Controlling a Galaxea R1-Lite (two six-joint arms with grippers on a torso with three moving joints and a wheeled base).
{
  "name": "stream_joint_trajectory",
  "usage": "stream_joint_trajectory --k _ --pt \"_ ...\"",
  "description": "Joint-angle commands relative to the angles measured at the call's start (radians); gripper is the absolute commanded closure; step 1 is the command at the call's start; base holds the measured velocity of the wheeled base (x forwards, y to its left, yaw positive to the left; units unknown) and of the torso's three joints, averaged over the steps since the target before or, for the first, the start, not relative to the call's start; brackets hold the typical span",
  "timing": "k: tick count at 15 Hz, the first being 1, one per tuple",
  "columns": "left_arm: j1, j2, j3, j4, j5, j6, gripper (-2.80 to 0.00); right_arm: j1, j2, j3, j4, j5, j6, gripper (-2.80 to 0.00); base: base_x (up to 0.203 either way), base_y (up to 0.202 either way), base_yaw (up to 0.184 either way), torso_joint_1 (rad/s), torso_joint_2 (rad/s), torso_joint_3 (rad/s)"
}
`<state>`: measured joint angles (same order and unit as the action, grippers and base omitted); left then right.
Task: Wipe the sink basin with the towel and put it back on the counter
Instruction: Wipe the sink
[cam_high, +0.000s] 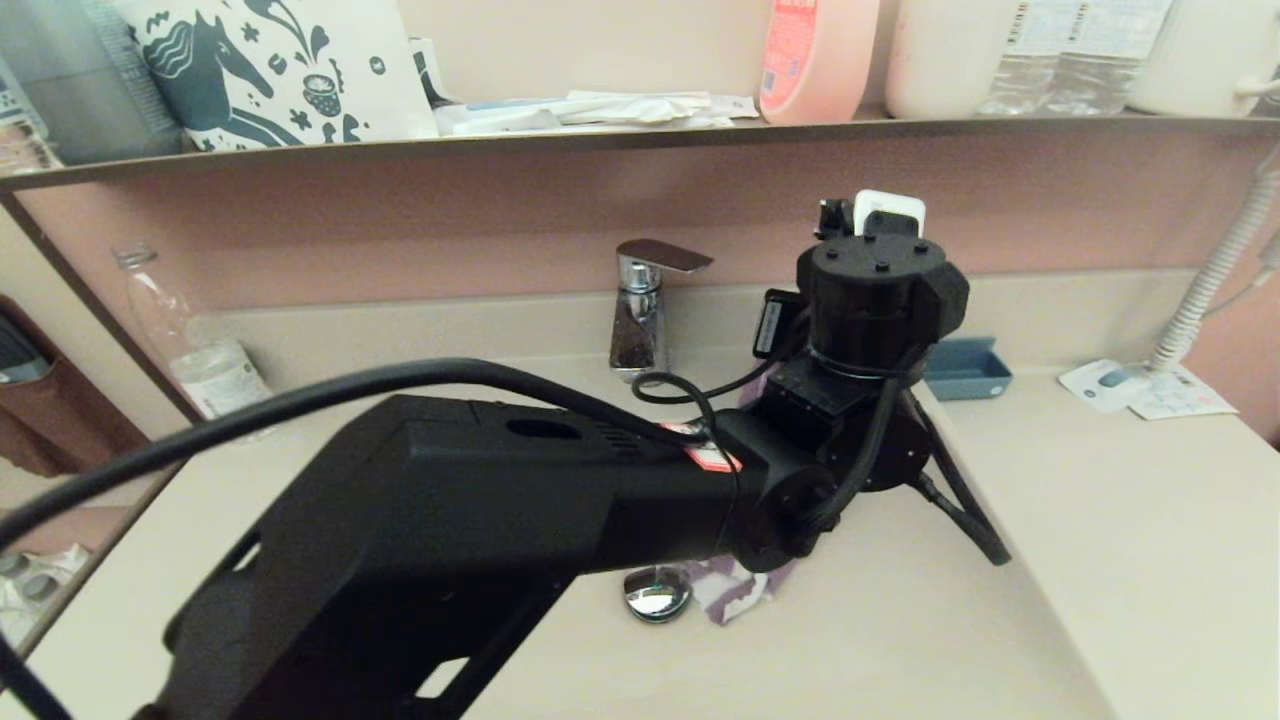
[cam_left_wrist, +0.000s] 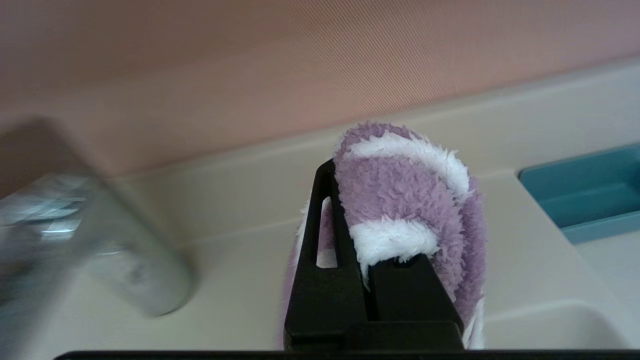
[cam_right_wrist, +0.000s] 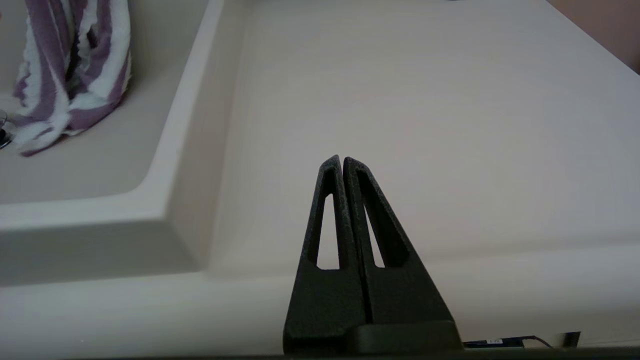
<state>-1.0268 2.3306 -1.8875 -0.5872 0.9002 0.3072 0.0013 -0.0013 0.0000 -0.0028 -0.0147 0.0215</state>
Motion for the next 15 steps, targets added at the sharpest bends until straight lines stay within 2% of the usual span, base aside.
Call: stream_joint_trajectory --k 1,4,8,12,15 --pt "-0.045 -0.138 0.094 -0.004 0.045 0.001 0.00 0.000 0.001 0.000 0.000 0.000 0.000 0.00 0.000 0.000 0.000 0.000 0.00 0.000" --pt "-0.144 -0.188 0.132 -0.010 0.100 0.000 0.00 0.000 0.001 0.000 0.000 -0.001 0.000 0.00 0.000 0.000 0.000 0.000 0.00 0.000" --pt "-0.259 -0.233 0.179 -0.011 0.111 -0.038 0.00 0.000 0.001 0.000 0.000 -0.001 0.000 0.00 0.000 0.000 0.000 0.000 0.00 0.000" --pt "-0.263 -0.262 0.263 -0.012 0.099 -0.071 0.00 0.000 0.001 0.000 0.000 -0.001 0.000 0.00 0.000 0.000 0.000 0.000 0.00 0.000" --pt "-0.259 -0.321 0.456 -0.012 0.000 -0.156 0.00 0.000 0.001 0.000 0.000 -0.001 0.000 0.00 0.000 0.000 0.000 0.000 0.00 0.000"
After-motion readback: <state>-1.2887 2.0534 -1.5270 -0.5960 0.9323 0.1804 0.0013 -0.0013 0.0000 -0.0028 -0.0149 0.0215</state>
